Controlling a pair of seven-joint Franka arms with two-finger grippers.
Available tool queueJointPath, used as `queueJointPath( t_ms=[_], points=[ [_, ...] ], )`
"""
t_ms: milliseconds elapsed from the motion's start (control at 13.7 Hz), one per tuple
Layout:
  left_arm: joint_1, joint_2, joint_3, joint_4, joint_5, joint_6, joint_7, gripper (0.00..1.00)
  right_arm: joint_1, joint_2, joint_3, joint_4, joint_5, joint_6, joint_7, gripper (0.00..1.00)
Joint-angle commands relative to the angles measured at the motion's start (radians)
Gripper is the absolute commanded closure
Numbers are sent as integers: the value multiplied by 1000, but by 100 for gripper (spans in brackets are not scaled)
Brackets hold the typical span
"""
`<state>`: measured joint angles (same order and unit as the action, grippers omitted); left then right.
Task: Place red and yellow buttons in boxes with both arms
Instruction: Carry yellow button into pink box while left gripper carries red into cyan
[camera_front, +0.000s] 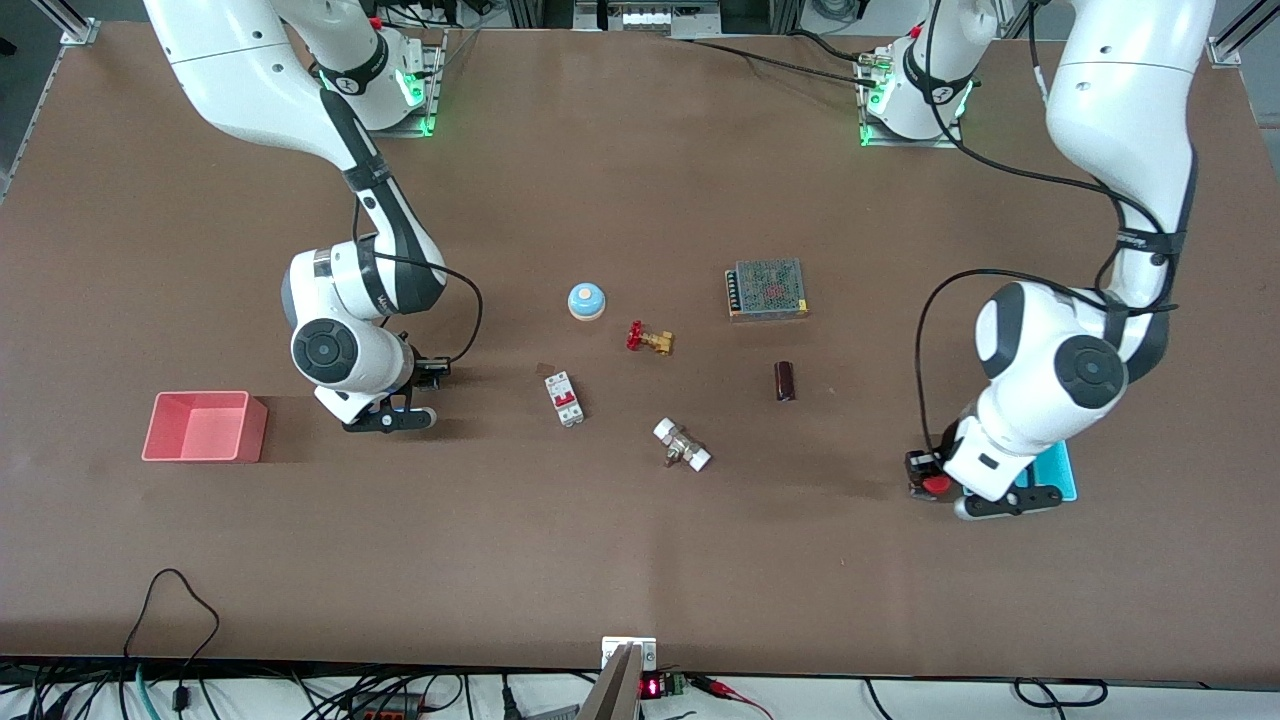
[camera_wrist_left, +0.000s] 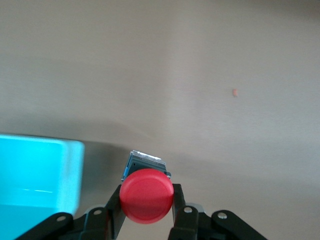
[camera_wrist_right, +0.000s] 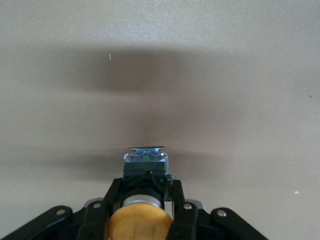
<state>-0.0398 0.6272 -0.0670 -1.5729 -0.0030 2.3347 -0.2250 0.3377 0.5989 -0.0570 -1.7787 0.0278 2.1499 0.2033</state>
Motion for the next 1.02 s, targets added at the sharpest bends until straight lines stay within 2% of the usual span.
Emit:
queueJointPath(
  t_ms=[0,146,366,512,659,951],
  points=[
    [83,-32,-16,31,1,-99,149,82,-5,-2,-1,39,9,-13,-7,70],
    [138,-35,-22,47,-3,-142,263,82,-9,-22,-10,88,9,-71,-7,71],
    [187,-35,-22,41,-5,-153,366,82,-52,-51,-30,252,4,-230,-7,71],
    [195,-20,-22,28,-6,-152,383,81,-84,-51,-81,344,-3,-307,-5,71],
    [195,5,-22,21,-6,-147,386,80,-106,-51,-168,358,0,-314,-36,70],
    [198,60,-20,13,-6,-98,388,80,-248,-22,-182,357,4,-309,-194,71]
  ],
)
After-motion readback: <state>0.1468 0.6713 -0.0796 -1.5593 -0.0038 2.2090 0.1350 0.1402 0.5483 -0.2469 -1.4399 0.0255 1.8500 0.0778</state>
